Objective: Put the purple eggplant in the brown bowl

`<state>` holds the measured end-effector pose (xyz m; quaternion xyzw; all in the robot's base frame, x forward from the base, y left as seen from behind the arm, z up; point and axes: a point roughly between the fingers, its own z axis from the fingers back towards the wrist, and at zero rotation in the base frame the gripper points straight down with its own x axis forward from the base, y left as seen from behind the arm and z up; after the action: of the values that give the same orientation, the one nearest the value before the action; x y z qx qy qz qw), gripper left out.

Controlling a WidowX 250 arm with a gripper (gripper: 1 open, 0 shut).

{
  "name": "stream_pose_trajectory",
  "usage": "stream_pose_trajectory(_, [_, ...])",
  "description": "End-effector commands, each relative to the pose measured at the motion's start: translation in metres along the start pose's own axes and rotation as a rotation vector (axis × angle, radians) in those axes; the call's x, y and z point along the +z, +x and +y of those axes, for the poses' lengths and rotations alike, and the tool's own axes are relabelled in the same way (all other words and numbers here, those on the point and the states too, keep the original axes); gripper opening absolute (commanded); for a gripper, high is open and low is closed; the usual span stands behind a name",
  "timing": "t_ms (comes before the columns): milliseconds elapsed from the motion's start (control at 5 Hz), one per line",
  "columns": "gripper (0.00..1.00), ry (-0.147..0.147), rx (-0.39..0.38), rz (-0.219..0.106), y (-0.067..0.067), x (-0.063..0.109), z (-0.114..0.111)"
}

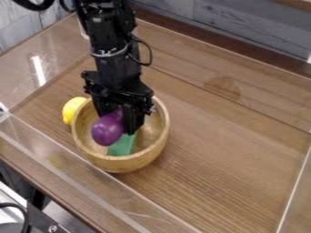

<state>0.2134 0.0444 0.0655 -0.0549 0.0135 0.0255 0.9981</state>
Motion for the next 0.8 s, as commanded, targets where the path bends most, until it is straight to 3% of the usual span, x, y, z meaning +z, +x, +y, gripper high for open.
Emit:
stream_pose_trajectory(0, [0.00, 0.016, 0.009, -0.041, 0.0026, 0.0066, 0.0039])
stream_pose_trajectory(600, [0.00, 0.017, 0.026, -0.027, -0.0018, 0.0002, 0.0054])
